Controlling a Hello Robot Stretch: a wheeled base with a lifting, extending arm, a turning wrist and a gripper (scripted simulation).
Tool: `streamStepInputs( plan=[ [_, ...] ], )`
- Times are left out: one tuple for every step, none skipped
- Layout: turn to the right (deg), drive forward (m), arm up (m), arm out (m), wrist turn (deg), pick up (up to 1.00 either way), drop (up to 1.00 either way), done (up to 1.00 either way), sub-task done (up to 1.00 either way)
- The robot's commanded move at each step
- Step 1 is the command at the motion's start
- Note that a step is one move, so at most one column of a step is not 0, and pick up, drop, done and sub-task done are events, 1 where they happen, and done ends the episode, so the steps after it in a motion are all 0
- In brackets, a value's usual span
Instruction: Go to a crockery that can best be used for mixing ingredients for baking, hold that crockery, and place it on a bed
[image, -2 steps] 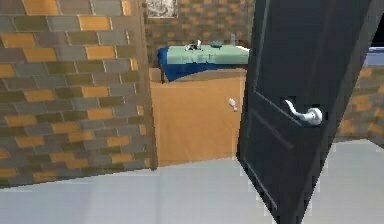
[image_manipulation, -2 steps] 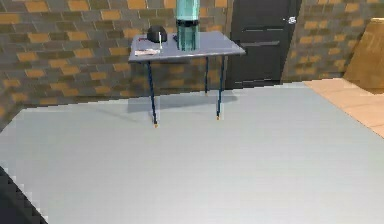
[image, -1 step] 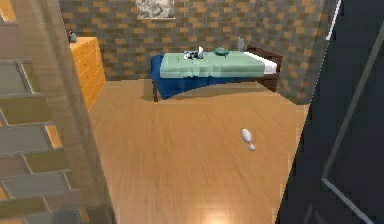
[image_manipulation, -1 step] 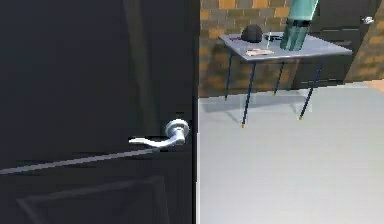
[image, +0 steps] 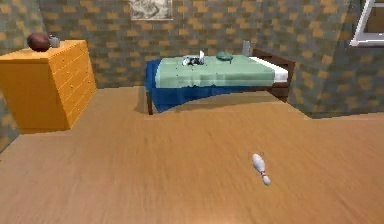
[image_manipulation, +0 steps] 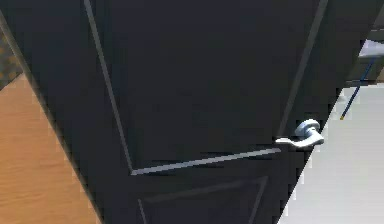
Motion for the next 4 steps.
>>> streamStepInputs(
  plan=[
    [-9.0, 0.0, 0.0, 0.0, 0.0, 0.0, 0.0, 0.0, 0.0],
    [0.0, 0.3, 0.0, 0.0, 0.0, 0.0, 0.0, 0.0, 0.0],
    [-15.0, 0.0, 0.0, 0.0, 0.0, 0.0, 0.0, 0.0, 0.0],
    [0.0, 1.0, 0.0, 0.0, 0.0, 0.0, 0.0, 0.0, 0.0]
  ],
)
